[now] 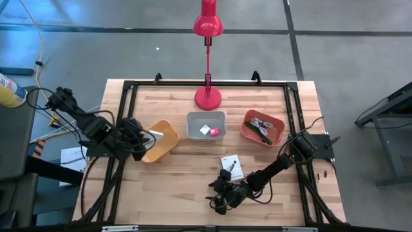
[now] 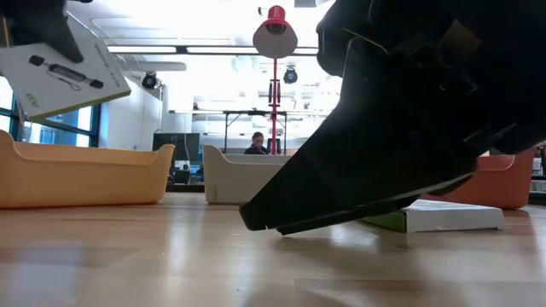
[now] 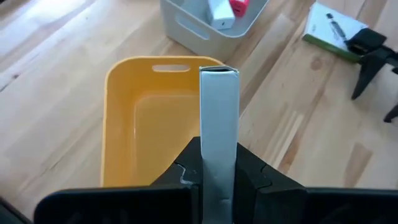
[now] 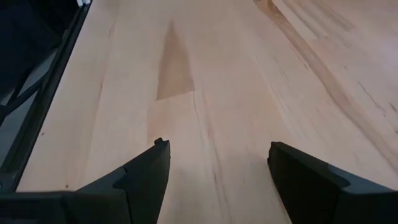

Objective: Pick and place items into bin
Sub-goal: Put the left white card reader box into the yellow bin

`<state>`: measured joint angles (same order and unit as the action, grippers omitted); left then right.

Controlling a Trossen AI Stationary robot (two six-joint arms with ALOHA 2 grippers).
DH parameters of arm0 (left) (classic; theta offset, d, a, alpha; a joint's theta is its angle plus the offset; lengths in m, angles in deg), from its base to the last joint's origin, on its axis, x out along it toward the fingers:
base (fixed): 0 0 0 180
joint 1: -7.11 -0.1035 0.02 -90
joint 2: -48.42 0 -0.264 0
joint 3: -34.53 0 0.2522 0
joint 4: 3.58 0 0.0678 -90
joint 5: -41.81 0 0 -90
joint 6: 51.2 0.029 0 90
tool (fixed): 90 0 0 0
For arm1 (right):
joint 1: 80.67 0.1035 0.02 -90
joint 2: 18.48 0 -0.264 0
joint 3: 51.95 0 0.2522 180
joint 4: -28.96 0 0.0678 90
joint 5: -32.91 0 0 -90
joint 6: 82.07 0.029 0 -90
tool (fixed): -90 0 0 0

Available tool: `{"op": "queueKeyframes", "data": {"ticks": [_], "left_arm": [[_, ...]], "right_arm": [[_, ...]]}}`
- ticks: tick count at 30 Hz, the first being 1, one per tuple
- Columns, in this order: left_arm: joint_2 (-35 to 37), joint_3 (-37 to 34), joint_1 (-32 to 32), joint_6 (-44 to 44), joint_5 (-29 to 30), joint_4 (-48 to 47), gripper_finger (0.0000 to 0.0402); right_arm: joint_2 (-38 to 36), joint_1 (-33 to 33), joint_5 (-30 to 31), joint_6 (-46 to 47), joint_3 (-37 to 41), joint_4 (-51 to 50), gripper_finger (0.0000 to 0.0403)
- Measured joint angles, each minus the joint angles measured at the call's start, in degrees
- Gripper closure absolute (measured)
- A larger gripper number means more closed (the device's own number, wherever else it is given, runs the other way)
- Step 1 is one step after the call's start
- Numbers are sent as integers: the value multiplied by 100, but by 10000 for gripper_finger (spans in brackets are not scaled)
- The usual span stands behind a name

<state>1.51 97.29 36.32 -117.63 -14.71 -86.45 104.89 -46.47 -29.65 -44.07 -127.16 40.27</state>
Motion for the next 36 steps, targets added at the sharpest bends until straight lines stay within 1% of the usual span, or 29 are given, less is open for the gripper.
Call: {"op": "queueKeyframes", "data": {"ticks": [7, 9, 12, 14, 17, 21, 25, 28, 36], "left_arm": [[306, -48, -1, 285, 27, 2, 382], [363, -219, -2, 367, -43, 266, 382], [406, -637, 0, 611, -237, 1055, 382], [405, -882, 0, 586, -247, 1286, 382], [465, -1083, 0, 443, -217, 1324, 382], [787, -1130, -102, 609, -240, 1203, 382], [1173, -1130, -551, 991, -300, 1127, 382], [1346, -1130, -1046, 1543, -545, 1291, 383], [1270, -1130, -2687, 3188, -2051, 1511, 383]], "right_arm": [[0, -17, 158, 88, 2, 3, 144], [0, -35, 156, 92, 2, 3, 144], [0, -64, 183, 113, 2, -1, 144], [0, -81, 189, 125, 2, -1, 144], [0, -87, 184, 218, 2, 3, 144], [0, -75, 186, 254, 2, 4, 144], [0, -74, 185, 305, 0, 3, 144], [0, -74, 197, 341, 0, 8, 144], [0, -87, 250, 404, 0, 12, 144]]}}
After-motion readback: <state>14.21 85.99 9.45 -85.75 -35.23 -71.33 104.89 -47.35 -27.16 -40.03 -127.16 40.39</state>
